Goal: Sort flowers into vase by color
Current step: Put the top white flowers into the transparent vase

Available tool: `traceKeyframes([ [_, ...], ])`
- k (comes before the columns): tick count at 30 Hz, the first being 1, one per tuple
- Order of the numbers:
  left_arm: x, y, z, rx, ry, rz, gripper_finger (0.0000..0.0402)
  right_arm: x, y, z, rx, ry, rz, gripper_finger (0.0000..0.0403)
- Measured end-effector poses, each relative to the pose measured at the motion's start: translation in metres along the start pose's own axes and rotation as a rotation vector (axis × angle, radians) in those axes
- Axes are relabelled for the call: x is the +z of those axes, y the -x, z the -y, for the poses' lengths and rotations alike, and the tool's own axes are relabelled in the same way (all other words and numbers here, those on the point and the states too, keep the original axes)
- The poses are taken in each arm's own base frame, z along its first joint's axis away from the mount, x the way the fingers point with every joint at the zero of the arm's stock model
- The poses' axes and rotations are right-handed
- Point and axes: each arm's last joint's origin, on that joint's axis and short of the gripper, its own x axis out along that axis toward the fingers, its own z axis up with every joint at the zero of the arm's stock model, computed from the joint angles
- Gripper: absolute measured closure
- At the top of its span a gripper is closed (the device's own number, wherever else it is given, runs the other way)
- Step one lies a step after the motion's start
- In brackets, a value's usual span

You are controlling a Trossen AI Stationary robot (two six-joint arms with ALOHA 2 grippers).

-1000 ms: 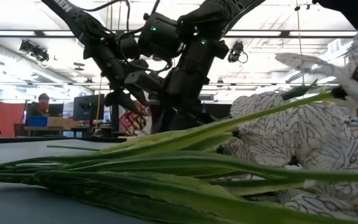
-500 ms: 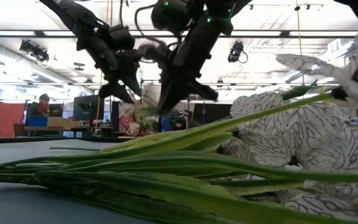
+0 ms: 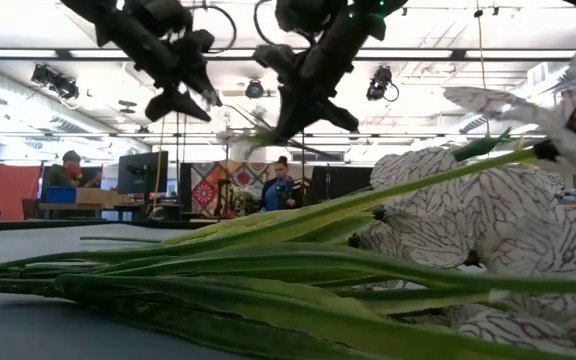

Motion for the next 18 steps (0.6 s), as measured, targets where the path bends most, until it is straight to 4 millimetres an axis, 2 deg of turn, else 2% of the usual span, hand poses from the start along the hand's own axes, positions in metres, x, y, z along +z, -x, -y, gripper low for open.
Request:
traceKeyframes([
  [5, 0.002, 0.015, 0.01, -0.039, 0.01, 0.074, 0.0214, 0.019, 0.016, 0.015, -0.027, 0.031, 0.077, 0.0394],
  [8, 0.001, 0.016, 0.018, -0.071, 0.007, 0.086, 0.0214, 0.03, 0.028, 0.024, -0.07, 0.046, 0.14, 0.0394],
  [13, 0.003, 0.014, 0.035, -0.089, 0.024, 0.179, 0.0215, 0.045, 0.061, 0.036, -0.119, 0.114, 0.252, 0.0394],
  [16, 0.008, 0.012, 0.048, -0.138, -0.012, 0.263, 0.0215, 0.053, 0.076, 0.043, -0.061, 0.187, 0.329, 0.0395],
  [18, 0.01, 0.012, 0.057, -0.184, -0.078, 0.315, 0.0215, 0.059, 0.086, 0.048, 0.04, 0.253, 0.387, 0.0395],
])
